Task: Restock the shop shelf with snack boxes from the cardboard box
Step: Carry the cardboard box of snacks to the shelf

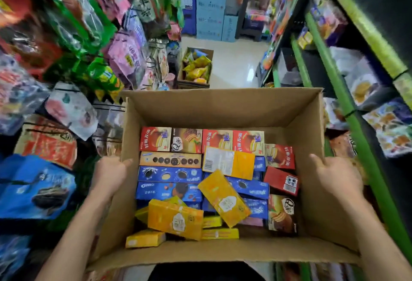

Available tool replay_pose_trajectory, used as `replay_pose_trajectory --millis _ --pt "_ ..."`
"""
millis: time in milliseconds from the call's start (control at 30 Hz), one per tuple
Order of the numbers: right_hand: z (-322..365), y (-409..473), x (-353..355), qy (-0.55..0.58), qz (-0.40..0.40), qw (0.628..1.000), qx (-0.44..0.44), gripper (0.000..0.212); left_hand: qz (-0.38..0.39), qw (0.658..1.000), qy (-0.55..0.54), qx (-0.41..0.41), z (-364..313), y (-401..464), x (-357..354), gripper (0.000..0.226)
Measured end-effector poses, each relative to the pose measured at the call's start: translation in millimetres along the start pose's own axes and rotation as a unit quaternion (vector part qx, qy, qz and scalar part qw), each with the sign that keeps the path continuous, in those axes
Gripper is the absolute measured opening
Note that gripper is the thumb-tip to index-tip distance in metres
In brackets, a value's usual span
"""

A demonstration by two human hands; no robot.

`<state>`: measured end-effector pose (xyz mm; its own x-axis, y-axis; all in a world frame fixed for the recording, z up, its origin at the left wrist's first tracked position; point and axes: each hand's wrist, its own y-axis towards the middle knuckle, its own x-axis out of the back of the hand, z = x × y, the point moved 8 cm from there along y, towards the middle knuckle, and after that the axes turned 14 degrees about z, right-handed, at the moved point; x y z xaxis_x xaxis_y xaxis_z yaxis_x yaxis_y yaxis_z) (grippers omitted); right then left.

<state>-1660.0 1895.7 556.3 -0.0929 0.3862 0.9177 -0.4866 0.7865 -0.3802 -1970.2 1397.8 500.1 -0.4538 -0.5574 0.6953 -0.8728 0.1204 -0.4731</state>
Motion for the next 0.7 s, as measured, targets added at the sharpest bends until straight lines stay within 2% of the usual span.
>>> replay_pose_trajectory --millis 300,433,600,700 --pt "144 220 52 -0.084 0.005 0.994 0.069 0.056 0.023 0.992 -0.079 0.091 -40 159 -31 0.033" --pt "210 295 76 -0.143 0.01 0.985 0.101 0.056 -0.022 0.991 -0.068 0.115 -59 184 -29 0.049" --pt "289 377 84 -0.231 0.04 0.959 0.161 0.058 -0.035 0.974 -0.142 0.172 -58 199 -48 0.048" --pt "309 426 85 -0.257 0.057 0.948 0.176 0.061 -0.045 0.976 -0.098 0.189 -74 198 -64 0.051"
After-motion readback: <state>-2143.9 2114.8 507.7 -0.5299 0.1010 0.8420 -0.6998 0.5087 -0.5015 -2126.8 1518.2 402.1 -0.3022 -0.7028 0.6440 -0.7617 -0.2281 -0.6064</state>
